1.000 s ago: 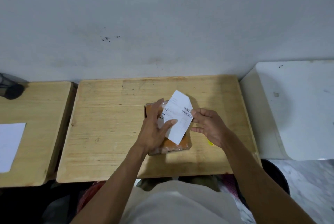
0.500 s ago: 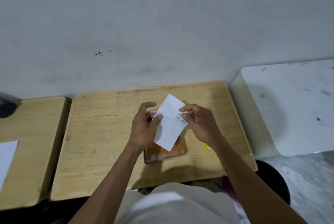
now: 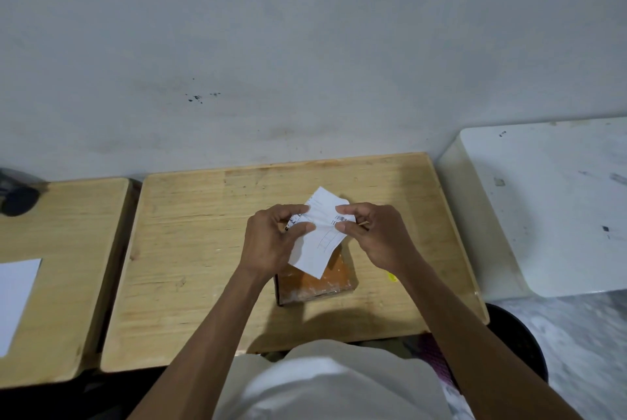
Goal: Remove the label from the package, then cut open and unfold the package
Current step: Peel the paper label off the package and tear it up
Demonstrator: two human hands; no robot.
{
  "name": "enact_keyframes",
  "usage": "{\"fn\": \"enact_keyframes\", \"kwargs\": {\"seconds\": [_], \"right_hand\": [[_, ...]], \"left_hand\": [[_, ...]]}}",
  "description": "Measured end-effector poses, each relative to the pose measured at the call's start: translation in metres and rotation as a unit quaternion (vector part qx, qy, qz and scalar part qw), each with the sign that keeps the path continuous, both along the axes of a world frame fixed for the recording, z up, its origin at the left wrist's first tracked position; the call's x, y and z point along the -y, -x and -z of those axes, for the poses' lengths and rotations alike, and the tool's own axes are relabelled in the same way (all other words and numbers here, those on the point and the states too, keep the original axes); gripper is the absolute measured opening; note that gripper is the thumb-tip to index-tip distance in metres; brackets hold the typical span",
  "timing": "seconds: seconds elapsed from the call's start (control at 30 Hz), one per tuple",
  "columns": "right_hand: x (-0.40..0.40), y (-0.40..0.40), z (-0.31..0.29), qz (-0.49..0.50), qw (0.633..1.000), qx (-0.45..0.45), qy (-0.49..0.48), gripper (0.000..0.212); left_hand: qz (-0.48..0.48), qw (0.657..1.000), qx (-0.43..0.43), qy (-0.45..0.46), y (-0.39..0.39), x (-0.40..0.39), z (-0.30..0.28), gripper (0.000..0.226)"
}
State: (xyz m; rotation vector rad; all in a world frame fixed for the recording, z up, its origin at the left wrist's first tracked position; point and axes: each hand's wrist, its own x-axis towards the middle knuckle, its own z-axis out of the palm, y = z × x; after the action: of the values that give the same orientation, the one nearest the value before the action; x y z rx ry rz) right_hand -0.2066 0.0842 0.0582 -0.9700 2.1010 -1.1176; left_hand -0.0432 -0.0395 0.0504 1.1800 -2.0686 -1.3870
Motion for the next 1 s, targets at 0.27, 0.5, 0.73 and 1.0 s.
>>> {"fn": "enact_keyframes", "kwargs": {"seconds": [0.27,0.5,0.73,1.0], "right_hand": [[0.003,0.001,-0.001,0.042,0.996,0.057,0.049,0.014],[0.004,0.000,-0.002,0.023,0.999,0.030,0.029,0.012],[0.008,-0.001,0.005,-0.056,0.977,-0.205,0.021,0.011],[0.017,-0.001,-0.001,-0.080,0.968,-0.240,0.003,0.012]], "left_hand": [[-0.041,0.998,-0.028,-0.039,0.002,0.001,-0.009,0.013],[-0.040,0.998,-0.003,-0.040,0.003,0.000,-0.007,0.006],[-0.034,0.999,0.014,0.000,0.006,-0.001,-0.012,0.009],[-0.026,1.000,-0.009,-0.007,0.006,0.005,-0.016,0.010]]}}
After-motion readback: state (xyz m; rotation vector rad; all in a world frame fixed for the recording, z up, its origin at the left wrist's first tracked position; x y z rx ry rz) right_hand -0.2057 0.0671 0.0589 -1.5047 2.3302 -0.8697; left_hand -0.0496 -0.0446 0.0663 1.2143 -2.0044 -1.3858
